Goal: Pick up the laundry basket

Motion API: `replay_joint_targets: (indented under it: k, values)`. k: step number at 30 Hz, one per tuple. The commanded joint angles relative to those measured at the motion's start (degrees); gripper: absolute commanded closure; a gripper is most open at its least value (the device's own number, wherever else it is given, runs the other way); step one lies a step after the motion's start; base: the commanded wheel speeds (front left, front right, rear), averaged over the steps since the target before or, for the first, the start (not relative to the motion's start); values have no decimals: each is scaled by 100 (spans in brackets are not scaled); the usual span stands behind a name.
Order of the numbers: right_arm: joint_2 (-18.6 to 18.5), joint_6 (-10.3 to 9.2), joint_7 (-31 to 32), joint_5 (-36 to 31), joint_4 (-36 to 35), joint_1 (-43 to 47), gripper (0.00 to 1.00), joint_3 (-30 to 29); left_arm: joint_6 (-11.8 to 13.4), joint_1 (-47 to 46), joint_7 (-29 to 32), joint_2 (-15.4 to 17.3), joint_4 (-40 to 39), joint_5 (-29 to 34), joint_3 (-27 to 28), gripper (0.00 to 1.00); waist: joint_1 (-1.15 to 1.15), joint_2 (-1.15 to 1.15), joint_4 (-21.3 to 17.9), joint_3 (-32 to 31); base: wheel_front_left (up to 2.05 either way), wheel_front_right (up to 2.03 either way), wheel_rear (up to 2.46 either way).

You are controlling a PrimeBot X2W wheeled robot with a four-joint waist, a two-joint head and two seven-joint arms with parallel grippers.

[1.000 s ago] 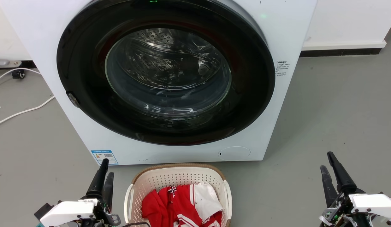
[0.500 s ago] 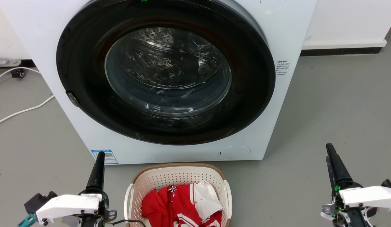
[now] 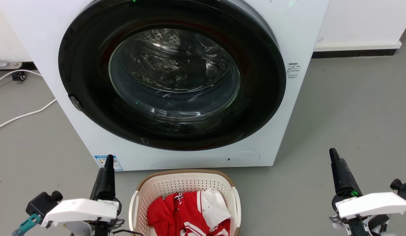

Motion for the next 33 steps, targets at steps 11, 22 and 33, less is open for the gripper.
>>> replay_joint_targets:
  k: [11,22,33]
  values:
    - [-22,1,-271,-1320,-238,42,0,206,93,51,-257,28,-279,1059,-116,0,0,0,8,17,0,0,0]
    - [-25,2,-471,-2273,-250,104,0,267,102,124,-456,32,-371,1871,-149,0,0,0,10,24,0,0,0]
    - [-27,1,-650,-3091,-301,165,0,316,97,188,-633,35,-369,2616,-207,0,0,0,24,31,0,0,0]
